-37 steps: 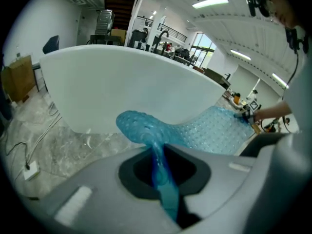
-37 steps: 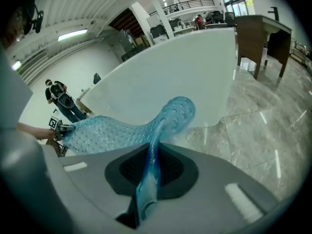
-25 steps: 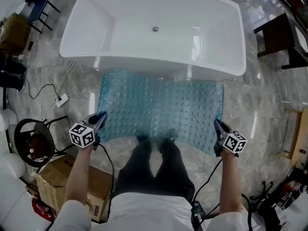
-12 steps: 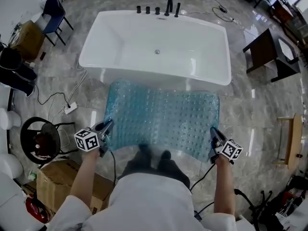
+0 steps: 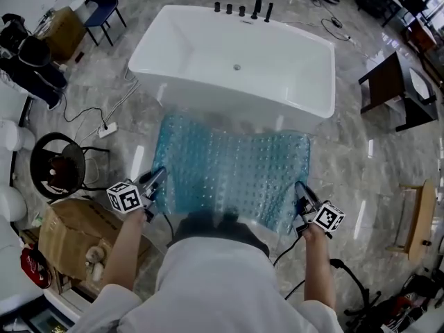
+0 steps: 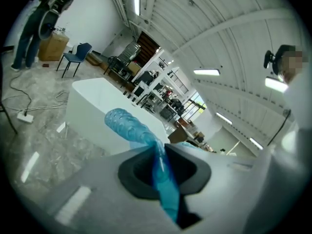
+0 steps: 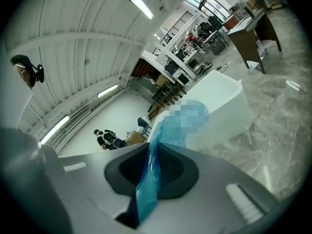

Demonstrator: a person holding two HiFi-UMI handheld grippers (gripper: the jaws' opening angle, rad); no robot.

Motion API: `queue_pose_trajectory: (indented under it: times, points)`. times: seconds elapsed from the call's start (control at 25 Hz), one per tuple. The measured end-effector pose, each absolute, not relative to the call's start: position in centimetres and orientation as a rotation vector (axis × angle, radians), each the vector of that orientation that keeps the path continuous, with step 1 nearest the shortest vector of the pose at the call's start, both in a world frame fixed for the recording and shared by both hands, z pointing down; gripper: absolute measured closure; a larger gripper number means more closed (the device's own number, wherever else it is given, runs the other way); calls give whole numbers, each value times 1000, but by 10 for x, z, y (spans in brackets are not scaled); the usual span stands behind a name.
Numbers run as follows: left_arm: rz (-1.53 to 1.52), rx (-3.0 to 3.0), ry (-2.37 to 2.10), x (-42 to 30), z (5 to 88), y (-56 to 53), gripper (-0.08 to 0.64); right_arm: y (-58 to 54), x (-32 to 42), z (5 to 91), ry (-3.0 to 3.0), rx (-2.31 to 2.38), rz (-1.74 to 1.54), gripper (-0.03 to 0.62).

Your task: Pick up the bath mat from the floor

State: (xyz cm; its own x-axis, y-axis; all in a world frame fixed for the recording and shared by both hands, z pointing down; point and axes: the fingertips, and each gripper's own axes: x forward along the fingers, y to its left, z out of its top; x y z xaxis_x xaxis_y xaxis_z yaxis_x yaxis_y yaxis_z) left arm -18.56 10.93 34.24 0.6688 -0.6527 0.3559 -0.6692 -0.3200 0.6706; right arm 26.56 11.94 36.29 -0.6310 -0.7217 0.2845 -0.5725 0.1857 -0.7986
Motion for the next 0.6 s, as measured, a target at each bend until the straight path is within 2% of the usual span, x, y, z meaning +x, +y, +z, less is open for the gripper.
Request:
queue_pose_trajectory:
  times: [0.6]
  points:
    - [-65, 2170, -902, -203, 272, 188, 529, 203, 245, 292, 1965, -1204, -1246, 558]
